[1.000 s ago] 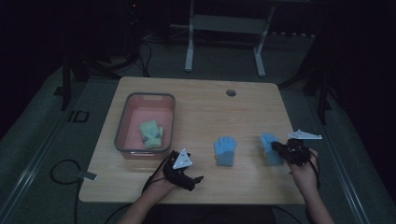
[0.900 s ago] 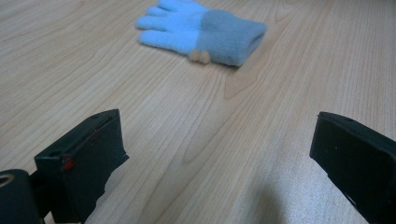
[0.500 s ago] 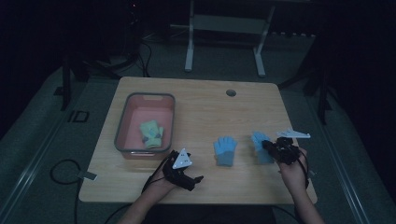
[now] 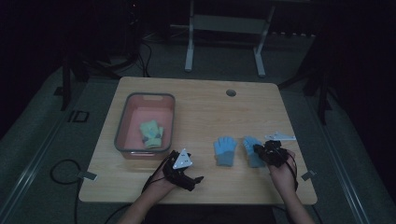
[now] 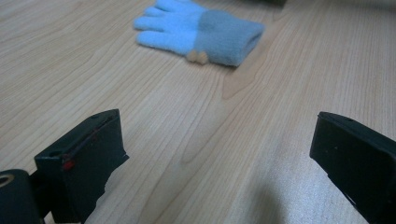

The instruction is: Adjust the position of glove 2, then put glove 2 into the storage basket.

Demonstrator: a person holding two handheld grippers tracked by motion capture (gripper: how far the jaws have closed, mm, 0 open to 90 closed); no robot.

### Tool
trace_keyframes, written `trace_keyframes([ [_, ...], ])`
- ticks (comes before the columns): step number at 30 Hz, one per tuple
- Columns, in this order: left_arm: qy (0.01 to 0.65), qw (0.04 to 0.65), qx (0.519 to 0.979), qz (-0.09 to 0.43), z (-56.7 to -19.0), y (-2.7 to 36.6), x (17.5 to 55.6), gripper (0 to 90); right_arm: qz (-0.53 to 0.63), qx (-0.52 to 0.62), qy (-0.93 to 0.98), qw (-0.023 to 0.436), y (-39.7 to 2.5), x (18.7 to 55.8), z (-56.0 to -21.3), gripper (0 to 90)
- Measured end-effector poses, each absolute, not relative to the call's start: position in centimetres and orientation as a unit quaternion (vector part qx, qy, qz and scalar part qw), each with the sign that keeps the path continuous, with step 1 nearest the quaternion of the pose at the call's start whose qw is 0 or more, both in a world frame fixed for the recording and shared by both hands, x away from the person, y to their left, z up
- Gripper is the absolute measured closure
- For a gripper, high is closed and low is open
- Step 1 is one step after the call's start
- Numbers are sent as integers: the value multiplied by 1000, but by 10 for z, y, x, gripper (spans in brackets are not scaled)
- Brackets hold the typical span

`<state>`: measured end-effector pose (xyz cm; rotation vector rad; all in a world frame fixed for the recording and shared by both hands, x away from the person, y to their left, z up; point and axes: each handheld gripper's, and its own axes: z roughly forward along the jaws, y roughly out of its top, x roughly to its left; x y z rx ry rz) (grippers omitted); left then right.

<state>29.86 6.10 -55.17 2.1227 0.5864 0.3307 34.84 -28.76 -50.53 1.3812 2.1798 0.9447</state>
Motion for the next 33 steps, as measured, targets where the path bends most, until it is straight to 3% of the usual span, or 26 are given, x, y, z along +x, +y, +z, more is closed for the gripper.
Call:
trace_keyframes([
  [6, 235, 441, 856, 132, -552, 61, 298, 27, 334, 501, 775, 192, -289, 351, -511, 843],
  [12, 233, 442, 856, 134, -551, 61, 298, 27, 325, 504, 780, 180, -286, 355, -524, 762],
  [14, 235, 445, 854, 132, -551, 62, 298, 27, 322, 502, 784, 169, -285, 358, -529, 709],
  [15, 229, 456, 851, 121, -551, 63, 297, 27, 320, 499, 791, 150, -285, 361, -533, 629],
  [21, 228, 456, 851, 128, -550, 63, 297, 27, 324, 476, 804, 145, -290, 363, -530, 521],
  [33, 226, 453, 853, 123, -551, 63, 297, 27, 343, 347, 861, 140, -312, 373, -524, 540],
])
